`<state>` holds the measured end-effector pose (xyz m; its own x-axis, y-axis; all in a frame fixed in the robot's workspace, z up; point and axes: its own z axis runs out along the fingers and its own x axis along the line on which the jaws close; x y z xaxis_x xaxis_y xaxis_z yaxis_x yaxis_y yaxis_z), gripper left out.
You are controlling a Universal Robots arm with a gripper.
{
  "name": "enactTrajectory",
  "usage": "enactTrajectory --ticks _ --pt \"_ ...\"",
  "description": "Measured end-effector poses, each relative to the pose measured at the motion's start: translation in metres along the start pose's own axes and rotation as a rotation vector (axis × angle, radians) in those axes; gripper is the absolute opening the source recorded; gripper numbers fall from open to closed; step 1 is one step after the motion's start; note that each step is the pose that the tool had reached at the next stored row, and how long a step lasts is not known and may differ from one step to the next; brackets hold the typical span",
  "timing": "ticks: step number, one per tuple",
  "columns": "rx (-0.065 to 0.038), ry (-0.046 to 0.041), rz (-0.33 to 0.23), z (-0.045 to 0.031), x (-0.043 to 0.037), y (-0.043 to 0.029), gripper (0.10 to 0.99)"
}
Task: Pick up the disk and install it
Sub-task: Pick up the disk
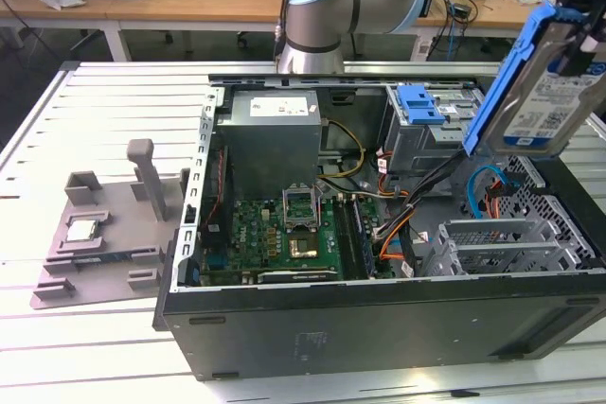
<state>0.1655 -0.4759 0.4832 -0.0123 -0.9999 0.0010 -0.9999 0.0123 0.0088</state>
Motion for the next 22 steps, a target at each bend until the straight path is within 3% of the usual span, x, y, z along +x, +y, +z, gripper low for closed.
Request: enactTrajectory --ticks 4,8,13,18,22 --pt "0.000 0.0000 0.000 0.0000 0.0189 0.0003 0.365" --pt "0.001 0.0000 0.000 -0.0001 0.0311 0.0024 0.365" --pt "0.002 0.0001 0.000 0.0000 0.0518 0.0134 0.365" --pt "0.002 0.0001 0.000 0.0004 0.0685 0.0153 0.365" --pt "0.002 -0.0004 0.025 0.0023 0.0742 0.0153 0.365"
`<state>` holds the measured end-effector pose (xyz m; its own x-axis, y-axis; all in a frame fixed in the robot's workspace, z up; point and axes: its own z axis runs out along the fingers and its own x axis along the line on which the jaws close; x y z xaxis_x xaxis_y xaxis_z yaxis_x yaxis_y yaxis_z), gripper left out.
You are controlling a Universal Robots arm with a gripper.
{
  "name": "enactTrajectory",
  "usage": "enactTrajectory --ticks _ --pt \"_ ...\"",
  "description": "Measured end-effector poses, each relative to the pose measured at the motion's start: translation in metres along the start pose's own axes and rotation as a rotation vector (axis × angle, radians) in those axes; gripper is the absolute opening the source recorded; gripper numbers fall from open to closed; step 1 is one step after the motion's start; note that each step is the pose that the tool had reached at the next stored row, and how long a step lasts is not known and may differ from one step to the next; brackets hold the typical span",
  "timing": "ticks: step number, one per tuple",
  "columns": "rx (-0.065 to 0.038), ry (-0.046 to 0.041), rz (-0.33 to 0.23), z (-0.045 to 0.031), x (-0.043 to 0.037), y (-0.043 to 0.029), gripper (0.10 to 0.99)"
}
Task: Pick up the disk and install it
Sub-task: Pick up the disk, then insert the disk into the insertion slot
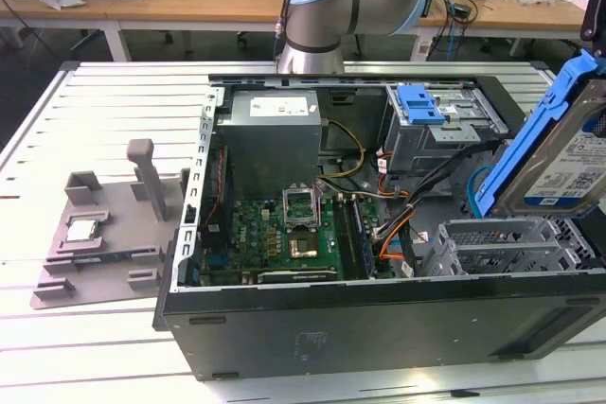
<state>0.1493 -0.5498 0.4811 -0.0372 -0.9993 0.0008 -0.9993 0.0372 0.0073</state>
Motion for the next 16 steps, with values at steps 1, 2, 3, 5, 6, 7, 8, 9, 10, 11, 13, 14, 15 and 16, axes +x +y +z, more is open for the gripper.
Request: enactTrajectory --ticks 1,2,3,5,6,7,8,9,10,11,13,14,15,16 --pt "0.000 0.0003 0.005 0.0001 0.0006 0.0000 0.365" --pt "0.000 0.0004 0.005 0.0001 0.0009 0.0000 0.365" --pt "0.000 0.0003 0.005 0.0001 0.0009 -0.0001 0.365" --pt "0.000 0.0001 0.005 0.0002 0.0010 0.0000 0.365" --pt "0.000 0.0002 0.005 0.0002 0.0010 0.0000 0.365" --pt "0.000 0.0002 0.005 0.0002 0.0010 0.0000 0.365" --pt "0.000 0.0002 0.005 0.0002 0.0010 0.0000 0.365" --pt "0.000 0.0001 0.005 0.0002 0.0011 0.0000 0.365" --pt "0.000 0.0001 0.005 0.0002 0.0011 0.0000 0.365" --pt "0.000 0.0002 0.005 0.0002 0.0011 0.0000 0.365" --pt "0.000 0.0002 0.005 0.0002 0.0011 0.0000 0.365" --pt "0.000 0.0001 0.005 0.0002 0.0011 0.0000 0.365" --pt "0.000 0.0001 0.005 0.0002 0.0011 0.0000 0.365" --pt "0.000 0.0002 0.005 0.0002 0.0012 0.0000 0.365"
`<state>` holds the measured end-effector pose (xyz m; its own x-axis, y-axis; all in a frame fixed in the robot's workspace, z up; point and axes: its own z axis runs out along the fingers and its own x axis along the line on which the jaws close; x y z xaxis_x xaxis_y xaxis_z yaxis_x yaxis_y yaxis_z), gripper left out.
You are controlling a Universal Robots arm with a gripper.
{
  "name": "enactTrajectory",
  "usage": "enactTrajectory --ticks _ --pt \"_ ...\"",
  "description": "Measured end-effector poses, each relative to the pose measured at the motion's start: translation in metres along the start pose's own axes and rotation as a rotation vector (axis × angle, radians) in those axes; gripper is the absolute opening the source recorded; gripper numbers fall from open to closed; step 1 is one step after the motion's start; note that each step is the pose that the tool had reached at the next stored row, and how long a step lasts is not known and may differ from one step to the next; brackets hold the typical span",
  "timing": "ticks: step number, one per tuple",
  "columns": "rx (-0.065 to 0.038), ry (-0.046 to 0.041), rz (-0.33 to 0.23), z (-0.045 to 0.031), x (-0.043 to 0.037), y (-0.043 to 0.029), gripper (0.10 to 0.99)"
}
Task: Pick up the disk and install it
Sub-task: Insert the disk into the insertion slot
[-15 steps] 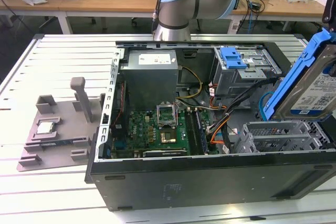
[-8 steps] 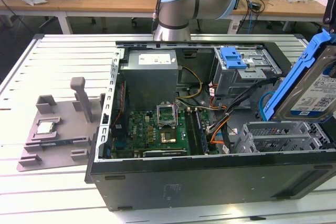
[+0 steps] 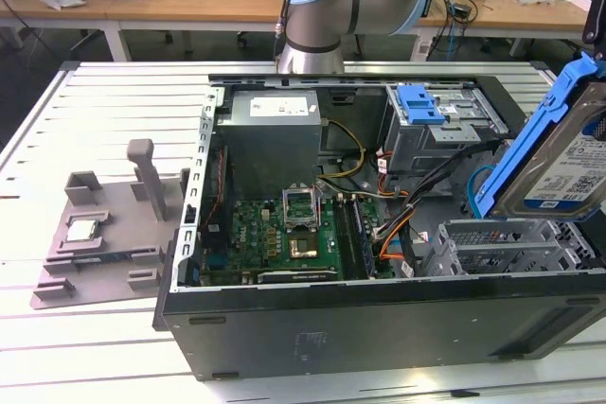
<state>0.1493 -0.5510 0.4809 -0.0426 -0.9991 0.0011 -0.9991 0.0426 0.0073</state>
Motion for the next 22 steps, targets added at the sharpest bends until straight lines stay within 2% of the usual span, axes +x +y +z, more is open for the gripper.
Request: enactTrajectory --ticks 2,11,14,22 --pt "0.000 -0.0002 0.000 0.0003 0.0006 0.0000 0.365" --pt "0.000 -0.0001 0.000 0.0194 0.0026 -0.0002 0.365" --pt "-0.001 -0.0003 0.000 0.0236 0.0027 0.0033 0.365" --pt "0.000 -0.0003 0.000 0.0302 -0.0003 0.0074 0.365"
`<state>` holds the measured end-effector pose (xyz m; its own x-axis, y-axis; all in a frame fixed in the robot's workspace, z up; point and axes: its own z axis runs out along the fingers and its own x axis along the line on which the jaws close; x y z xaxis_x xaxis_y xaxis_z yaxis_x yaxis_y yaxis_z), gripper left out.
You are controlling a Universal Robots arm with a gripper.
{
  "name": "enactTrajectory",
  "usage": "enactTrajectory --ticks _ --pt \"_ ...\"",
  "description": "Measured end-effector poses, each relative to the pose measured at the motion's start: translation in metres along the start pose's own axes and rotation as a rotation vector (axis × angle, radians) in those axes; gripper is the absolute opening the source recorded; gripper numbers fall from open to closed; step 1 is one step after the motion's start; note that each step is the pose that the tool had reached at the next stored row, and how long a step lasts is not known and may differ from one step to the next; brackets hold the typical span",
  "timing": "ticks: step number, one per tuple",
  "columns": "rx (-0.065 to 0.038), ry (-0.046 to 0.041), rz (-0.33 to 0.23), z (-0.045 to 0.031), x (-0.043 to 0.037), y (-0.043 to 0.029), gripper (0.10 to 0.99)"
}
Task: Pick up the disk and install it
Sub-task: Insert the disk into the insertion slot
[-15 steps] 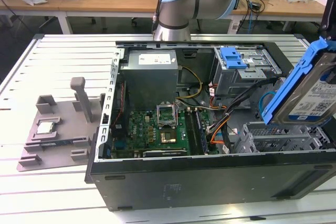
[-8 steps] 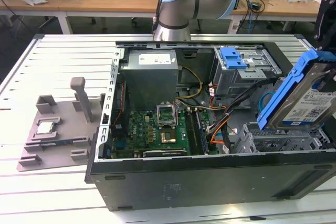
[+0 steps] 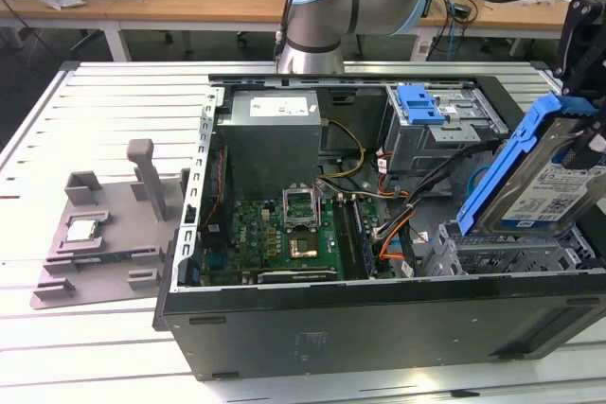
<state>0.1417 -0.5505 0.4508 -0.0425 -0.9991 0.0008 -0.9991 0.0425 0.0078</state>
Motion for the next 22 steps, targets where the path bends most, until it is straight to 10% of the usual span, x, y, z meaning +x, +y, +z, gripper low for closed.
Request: enactTrajectory --ticks 22 --pt "0.000 0.0001 -0.017 0.0245 -0.0063 0.0036 0.365"
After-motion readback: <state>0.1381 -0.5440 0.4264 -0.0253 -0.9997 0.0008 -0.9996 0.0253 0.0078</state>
